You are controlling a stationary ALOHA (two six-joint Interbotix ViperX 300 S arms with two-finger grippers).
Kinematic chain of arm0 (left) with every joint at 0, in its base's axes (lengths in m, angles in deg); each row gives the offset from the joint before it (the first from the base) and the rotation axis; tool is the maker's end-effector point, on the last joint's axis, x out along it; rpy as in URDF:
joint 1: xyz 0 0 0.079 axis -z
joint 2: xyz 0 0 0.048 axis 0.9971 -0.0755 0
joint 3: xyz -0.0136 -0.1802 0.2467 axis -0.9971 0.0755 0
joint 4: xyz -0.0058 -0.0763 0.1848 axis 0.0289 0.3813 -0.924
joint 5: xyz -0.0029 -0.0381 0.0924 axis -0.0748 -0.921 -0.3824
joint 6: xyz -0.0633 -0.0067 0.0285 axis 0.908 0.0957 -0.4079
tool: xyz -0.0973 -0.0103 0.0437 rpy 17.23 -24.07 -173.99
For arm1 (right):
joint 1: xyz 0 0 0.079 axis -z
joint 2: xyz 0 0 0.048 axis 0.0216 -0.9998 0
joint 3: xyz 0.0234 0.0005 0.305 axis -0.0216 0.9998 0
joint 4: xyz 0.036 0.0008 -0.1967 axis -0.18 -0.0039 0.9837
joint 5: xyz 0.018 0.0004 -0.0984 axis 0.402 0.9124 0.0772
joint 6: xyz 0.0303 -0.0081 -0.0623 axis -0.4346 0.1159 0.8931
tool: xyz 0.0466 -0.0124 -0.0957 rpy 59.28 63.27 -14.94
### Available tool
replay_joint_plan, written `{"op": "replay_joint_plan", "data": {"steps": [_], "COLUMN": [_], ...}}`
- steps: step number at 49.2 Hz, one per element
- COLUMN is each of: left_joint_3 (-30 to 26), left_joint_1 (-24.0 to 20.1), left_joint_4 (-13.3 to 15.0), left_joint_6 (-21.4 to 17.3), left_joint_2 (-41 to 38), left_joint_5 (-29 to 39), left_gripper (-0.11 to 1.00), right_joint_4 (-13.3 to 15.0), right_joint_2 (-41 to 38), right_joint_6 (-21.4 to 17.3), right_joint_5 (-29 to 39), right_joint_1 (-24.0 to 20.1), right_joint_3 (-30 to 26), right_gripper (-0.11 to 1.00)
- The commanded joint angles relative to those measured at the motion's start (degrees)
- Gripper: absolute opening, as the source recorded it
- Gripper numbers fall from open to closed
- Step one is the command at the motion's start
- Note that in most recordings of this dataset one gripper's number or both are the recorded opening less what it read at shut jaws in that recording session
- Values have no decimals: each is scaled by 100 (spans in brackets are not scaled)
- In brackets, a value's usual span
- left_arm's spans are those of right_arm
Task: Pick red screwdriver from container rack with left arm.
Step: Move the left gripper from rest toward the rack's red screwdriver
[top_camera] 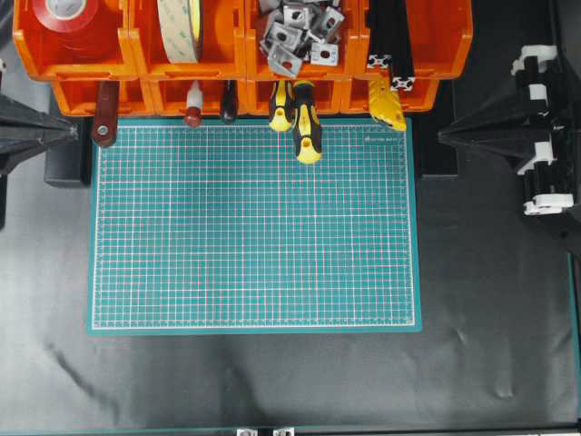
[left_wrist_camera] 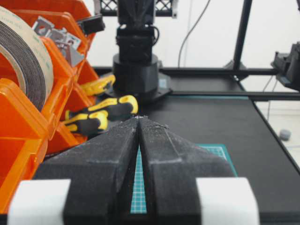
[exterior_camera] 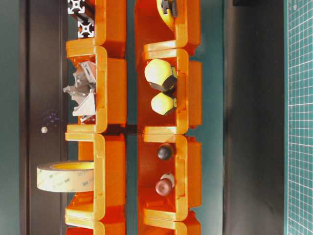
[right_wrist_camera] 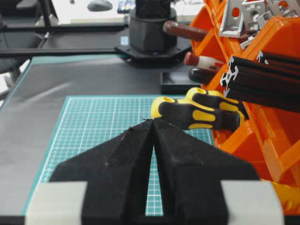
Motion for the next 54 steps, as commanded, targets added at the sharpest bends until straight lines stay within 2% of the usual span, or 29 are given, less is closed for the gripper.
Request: {"op": "replay_joint_plan", "data": {"steps": [1,5,22,28,33,39,42,44,50,54], "left_joint_3": [-545,-905,-2540,-3059,-3384,-3691,-3850,-3955,-4324,-4605], "left_joint_1": [79,79,193,272,439,668,853,1028,1705,1995], "left_joint_4": [-299,-299,-316,-369,-475,-747,-993,-1301,-2936,-3858], "left_joint_6": [123,141,53,18,-18,-35,-26,-9,369,984], "left_joint_2": [-88,-193,-1125,-1652,-2057,-2426,-2628,-2786,-3331,-3647], "left_joint_5": [308,747,2883,4052,4772,5370,5739,6003,6908,7559], "left_gripper": [6,0,0,0,0,0,0,0,0,0], "right_joint_4": [-9,-62,-62,-62,-62,-62,-53,-62,-62,-62], "right_joint_2": [-44,9,62,53,97,176,211,211,229,237], "right_joint_6": [-35,-97,-114,-114,-123,-114,-123,-123,-123,-123], "right_joint_5": [-70,0,53,176,185,220,220,193,149,176], "right_joint_1": [97,193,264,308,343,352,343,352,343,343], "right_joint_3": [-149,-149,-149,-141,-149,-149,-149,-149,-158,-149], "right_gripper": [2,1,0,0,0,0,0,0,0,0]}}
